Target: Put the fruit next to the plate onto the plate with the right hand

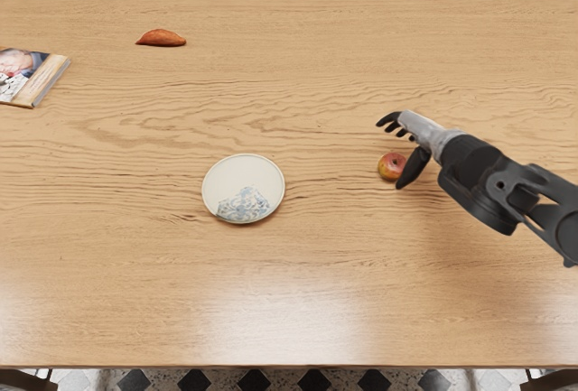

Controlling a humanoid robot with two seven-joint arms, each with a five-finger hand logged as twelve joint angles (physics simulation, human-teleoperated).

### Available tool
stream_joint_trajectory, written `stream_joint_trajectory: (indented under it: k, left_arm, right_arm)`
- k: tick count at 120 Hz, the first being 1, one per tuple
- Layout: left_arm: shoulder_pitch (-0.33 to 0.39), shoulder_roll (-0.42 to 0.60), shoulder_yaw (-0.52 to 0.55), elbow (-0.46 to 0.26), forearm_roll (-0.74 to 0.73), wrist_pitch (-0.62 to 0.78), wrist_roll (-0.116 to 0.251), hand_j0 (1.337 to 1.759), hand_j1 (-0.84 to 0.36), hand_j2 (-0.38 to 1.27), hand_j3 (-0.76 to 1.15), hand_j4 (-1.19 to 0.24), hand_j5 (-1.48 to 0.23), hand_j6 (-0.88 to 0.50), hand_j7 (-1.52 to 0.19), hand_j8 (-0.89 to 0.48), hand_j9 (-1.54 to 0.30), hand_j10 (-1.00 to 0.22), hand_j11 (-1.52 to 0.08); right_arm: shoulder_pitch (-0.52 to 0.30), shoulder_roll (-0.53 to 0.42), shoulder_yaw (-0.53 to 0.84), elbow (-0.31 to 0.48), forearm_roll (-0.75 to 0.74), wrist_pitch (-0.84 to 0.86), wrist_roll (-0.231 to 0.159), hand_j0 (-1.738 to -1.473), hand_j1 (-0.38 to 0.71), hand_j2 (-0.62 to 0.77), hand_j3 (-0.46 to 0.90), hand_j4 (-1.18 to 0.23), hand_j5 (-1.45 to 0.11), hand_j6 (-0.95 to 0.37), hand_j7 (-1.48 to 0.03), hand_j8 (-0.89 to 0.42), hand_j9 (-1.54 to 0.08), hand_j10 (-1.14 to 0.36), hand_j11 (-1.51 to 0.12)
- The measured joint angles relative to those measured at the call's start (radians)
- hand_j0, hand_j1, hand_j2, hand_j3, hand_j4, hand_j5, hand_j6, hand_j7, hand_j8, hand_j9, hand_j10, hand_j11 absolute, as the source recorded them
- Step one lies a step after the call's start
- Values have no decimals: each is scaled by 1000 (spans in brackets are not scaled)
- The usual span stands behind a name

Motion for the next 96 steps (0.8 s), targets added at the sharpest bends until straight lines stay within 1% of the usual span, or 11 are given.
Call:
stream_joint_trajectory:
  k: [31,65,84,96]
  left_arm:
    - [0,0,0,0,0,0,0,1658,335,3,0,-13,-15,-13,-15,-13,-15,-12,-15]
    - [0,0,0,0,0,0,0,1658,335,3,0,-13,-15,-13,-15,-13,-15,-12,-15]
    - [0,0,0,0,0,0,0,1658,335,3,0,-13,-15,-13,-15,-13,-15,-12,-15]
    - [0,0,0,0,0,0,0,1658,335,3,0,-13,-15,-13,-15,-13,-15,-12,-15]
  right_arm:
    - [-4,26,-4,-8,0,-9,0,-1658,53,-65,0,-338,-437,-339,-437,-339,-437,-338,-437]
    - [-16,30,-4,-12,0,-10,0,-1658,124,-77,0,-398,-515,-399,-514,-398,-515,-397,-515]
    - [-18,30,-3,-13,2,-10,0,-1658,184,-87,0,-447,-579,-448,-579,-447,-579,-447,-579]
    - [-18,28,-2,-13,4,-8,0,-1658,212,-51,0,-477,-621,-478,-619,-456,-621,-477,-621]
